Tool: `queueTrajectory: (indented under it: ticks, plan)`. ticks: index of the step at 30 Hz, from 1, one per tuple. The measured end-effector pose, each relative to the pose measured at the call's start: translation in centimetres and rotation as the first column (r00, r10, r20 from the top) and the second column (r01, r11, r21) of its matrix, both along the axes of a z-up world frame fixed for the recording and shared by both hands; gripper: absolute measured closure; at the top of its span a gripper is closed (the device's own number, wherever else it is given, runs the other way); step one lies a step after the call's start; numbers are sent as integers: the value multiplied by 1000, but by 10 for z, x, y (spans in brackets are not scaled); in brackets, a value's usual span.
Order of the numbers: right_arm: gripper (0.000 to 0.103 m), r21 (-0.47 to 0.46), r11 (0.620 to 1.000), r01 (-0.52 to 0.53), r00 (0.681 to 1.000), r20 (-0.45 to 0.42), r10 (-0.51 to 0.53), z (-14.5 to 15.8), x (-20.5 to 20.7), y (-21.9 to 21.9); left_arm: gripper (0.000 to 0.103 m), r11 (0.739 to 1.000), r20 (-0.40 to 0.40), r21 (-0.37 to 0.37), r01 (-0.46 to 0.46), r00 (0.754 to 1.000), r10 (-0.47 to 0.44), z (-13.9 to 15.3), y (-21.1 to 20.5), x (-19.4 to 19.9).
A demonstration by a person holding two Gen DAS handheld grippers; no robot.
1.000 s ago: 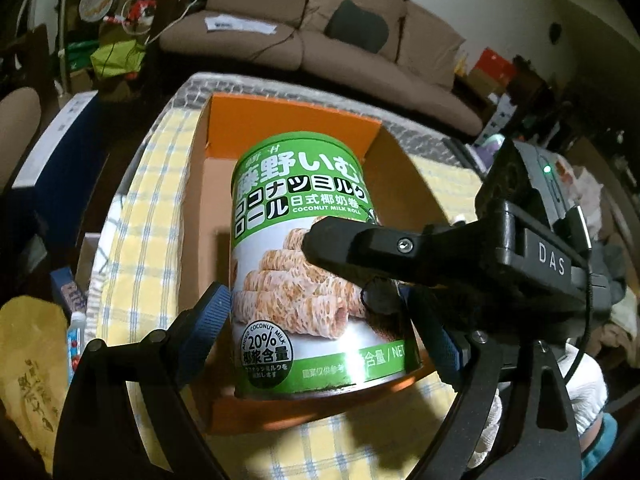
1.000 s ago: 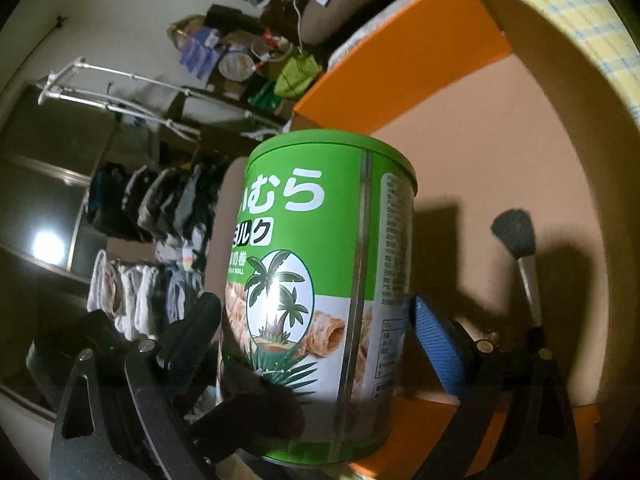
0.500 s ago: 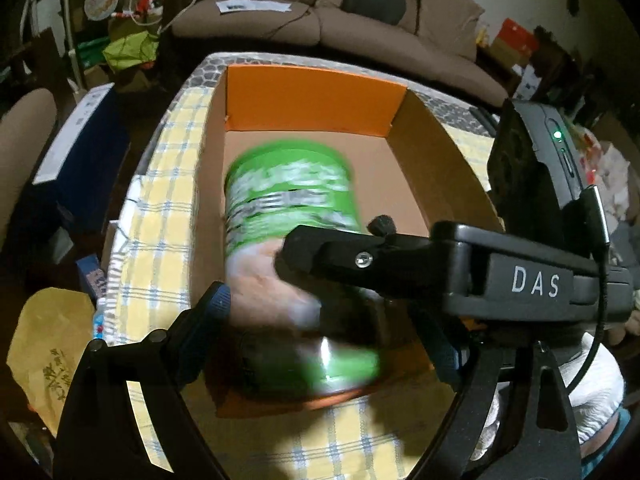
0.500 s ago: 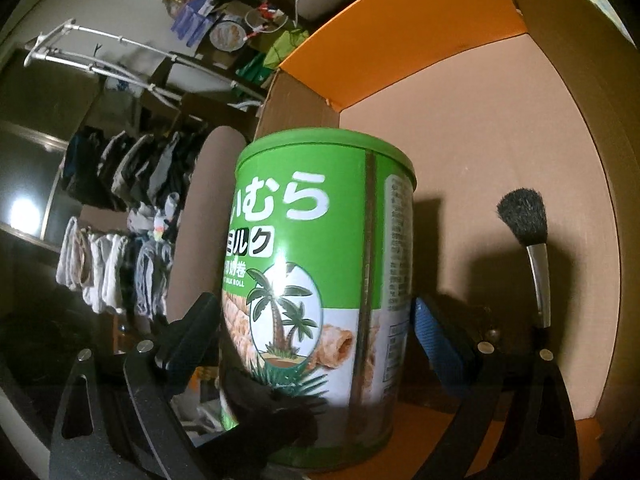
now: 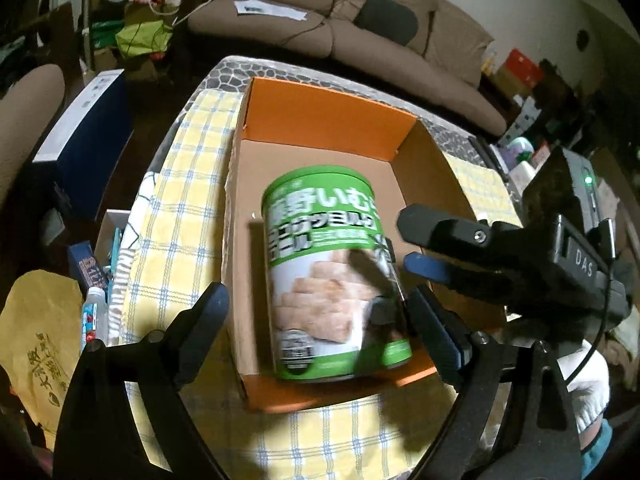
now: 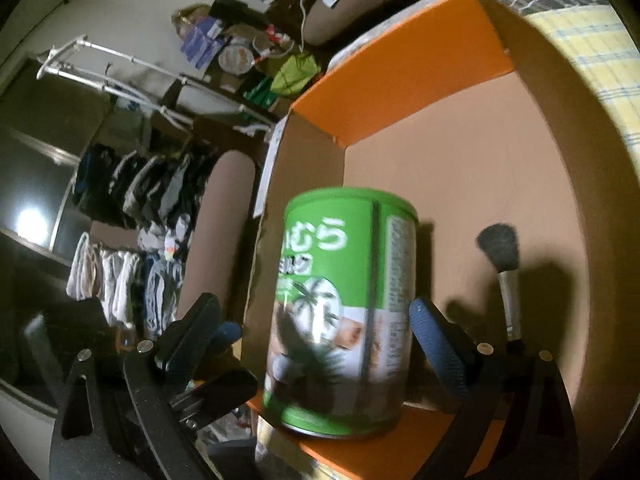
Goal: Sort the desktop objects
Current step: 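Lower the green can into the orange box and open both tools, then move the left tool to the black screwdriver and the right tool to the cotton swab bag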
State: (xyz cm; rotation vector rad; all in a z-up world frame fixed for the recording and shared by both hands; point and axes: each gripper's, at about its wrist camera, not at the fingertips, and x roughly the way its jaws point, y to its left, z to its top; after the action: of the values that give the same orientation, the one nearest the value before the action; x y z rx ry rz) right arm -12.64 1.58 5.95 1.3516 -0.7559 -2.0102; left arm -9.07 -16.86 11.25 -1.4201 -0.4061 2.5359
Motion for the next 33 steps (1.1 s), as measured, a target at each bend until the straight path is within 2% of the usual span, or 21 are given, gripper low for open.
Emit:
queueTrajectory:
  ticks: [3,7,13,17,22,25,27,29,33]
  plan:
    - [3,20,1000,21,1000,-23,-21,6,2,9,12,1000,-19,1,10,1000,-10,2,5,0]
    - [0,31,999,35,997,-76,-33,19,7,15,8,998,-74,-44,49,996,-52,8,22,2]
    - [0,50,997,65,989,-137,-57,40,19,34,8,993,-101,-35,117,988,-120,12,51,10]
    - [0,76,989,125,979,-172,-110,55,30,74,8,987,-109,-20,157,981,-158,17,76,16]
    - [0,76,972,224,958,-201,-205,69,44,130,8,974,-124,-37,222,966,-225,24,120,24]
    - [0,66,955,289,940,-209,-270,72,52,168,7,970,-126,-6,244,962,-243,27,146,28]
    - [0,73,937,341,922,-219,-319,73,59,190,1,965,-120,42,259,960,-252,27,160,28]
    - [0,81,920,384,905,-227,-358,73,65,210,0,958,-113,95,270,959,-259,26,174,28]
    - [0,92,906,414,896,-213,-388,68,73,241,0,948,-100,109,299,952,-289,26,201,27]
